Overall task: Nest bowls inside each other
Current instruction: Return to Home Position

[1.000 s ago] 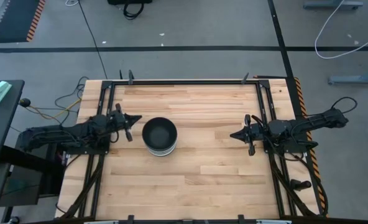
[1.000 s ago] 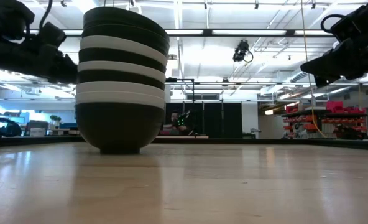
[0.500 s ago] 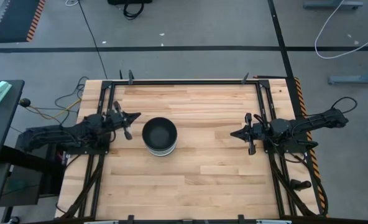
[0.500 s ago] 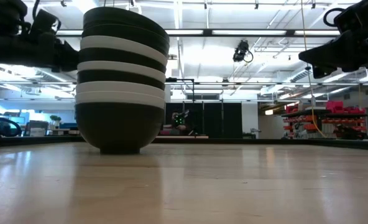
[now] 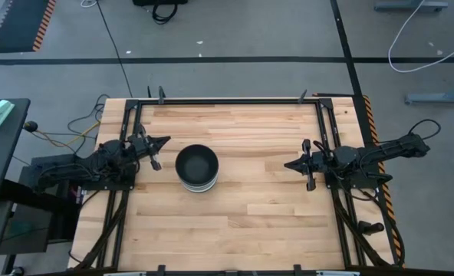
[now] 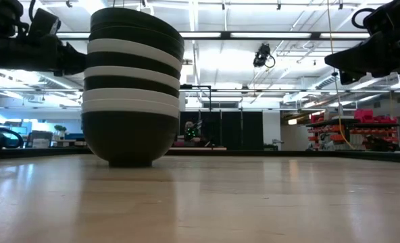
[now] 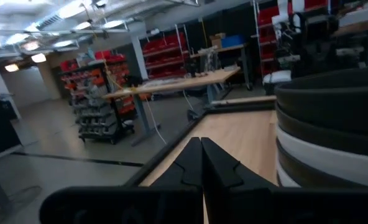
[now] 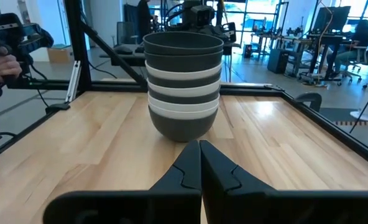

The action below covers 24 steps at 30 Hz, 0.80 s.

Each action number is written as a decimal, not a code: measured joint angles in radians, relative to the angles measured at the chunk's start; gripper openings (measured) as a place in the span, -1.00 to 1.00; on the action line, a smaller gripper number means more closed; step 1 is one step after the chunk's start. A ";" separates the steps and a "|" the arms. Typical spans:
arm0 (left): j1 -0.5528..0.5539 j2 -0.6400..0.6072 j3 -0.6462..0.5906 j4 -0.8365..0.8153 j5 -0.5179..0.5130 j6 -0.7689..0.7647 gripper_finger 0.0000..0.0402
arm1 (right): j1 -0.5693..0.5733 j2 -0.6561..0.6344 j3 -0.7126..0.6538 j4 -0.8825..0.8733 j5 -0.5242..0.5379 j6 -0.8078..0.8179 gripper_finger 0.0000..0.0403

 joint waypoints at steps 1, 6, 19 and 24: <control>0.005 -0.009 0.000 0.000 0.000 0.004 -0.99 | 0.000 0.000 0.000 0.002 0.000 0.000 -1.00; 0.017 -0.063 0.000 -0.049 0.001 0.007 -1.00 | 0.000 0.000 0.000 0.006 0.000 -0.004 -1.00; 0.018 -0.078 0.000 -0.118 0.019 -0.041 -1.00 | 0.000 0.000 0.000 0.004 -0.008 0.008 -1.00; 0.018 -0.063 0.000 -0.125 0.018 -0.046 -1.00 | 0.000 0.000 0.000 0.004 -0.012 0.018 -1.00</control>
